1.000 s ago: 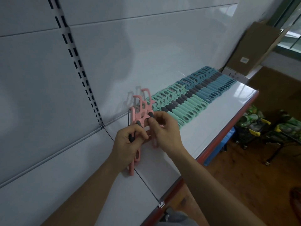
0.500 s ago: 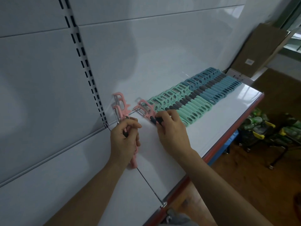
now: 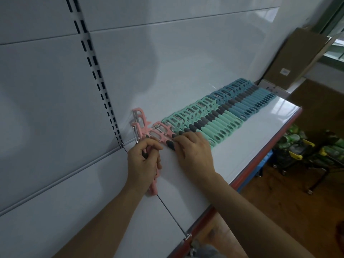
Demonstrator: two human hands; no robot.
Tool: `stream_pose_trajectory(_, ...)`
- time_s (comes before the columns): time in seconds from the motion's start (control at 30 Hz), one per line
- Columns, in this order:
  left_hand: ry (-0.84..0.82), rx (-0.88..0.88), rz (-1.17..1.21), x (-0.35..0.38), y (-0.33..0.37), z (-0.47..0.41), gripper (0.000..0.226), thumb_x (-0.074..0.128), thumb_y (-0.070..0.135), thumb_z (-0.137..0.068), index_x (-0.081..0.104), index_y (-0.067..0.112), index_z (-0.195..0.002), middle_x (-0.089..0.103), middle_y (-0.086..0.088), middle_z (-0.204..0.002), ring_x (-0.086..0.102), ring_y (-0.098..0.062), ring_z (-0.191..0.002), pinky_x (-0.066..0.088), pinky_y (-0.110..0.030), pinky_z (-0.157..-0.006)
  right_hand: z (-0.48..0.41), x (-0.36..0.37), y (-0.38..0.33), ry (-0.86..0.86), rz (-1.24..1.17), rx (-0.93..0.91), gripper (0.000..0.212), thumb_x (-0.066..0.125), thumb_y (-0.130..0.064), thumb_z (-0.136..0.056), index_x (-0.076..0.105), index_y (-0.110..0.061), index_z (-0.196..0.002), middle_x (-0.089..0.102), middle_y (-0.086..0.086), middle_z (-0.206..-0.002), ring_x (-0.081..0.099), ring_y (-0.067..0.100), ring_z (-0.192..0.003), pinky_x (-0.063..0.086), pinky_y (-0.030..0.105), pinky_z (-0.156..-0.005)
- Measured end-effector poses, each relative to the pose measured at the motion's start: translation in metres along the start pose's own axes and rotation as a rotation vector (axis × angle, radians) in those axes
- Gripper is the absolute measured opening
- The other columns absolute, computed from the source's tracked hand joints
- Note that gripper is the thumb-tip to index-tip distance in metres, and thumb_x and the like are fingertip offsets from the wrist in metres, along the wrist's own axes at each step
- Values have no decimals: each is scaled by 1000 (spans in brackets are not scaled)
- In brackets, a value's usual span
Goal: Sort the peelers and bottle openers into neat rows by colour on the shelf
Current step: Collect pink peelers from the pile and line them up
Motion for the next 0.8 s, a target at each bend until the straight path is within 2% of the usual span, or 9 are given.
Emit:
stream_pose_trajectory(0.1,-1,-26,-3,1,1,1,24,53,-14,-94,63,3,-80,51,-12,-56,50,-19,-46,39,-54,-39,2,-10,15,22,31,113,19,72,-36,-91,77,-21,-102,69,-4,-96,52,22,-89,44,40,-76)
stream_pose_trajectory(0.2,-3,-28,-12,1,3,1,25,53,-14,-94,64,3,-80,50,-17,-58,51,-20,-46,41,-55,-40,2,-9,18,-23,62,127,21,70,-45,-91,77,-26,-90,70,-9,-86,46,19,-84,42,38,-72)
stream_pose_trajectory(0.4,-16,-33,-26,1,1,1,26,54,-12,-95,65,6,-79,53,-10,-58,52,-19,-49,45,-56,-43,0,-7,23,-37,-38,188,18,78,-45,-85,79,-28,-92,72,-10,-84,46,16,-81,42,36,-71)
stream_pose_trajectory(0.53,-11,-44,-21,2,2,1,29,53,-12,-94,65,9,-77,53,-8,-57,51,-19,-48,46,-50,-46,-1,-9,27,-44,-116,261,16,80,-44,-84,79,-29,-89,66,-16,-78,45,11,-80,37,29,-70)
stream_pose_trajectory(0.63,-15,-50,-21,2,2,1,29,54,-12,-95,65,9,-77,52,-11,-58,52,-19,-48,46,-49,-46,1,-9,30,-63,-122,308,17,78,-46,-85,78,-30,-90,65,-17,-77,48,12,-81,44,32,-73)
stream_pose_trajectory(0.8,-19,-54,-26,1,2,1,28,54,-11,-94,65,8,-78,53,-10,-58,52,-18,-49,45,-61,-44,3,-9,31,-59,-112,354,20,76,-49,-86,79,-30,-91,69,-15,-79,49,11,-82,47,33,-75)
Point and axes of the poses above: each hand's wrist, its own z-axis away from the middle knuckle, its own x-axis out of the palm, y = z × x, the point moved 8 cm from there along -z, towards the middle knuckle
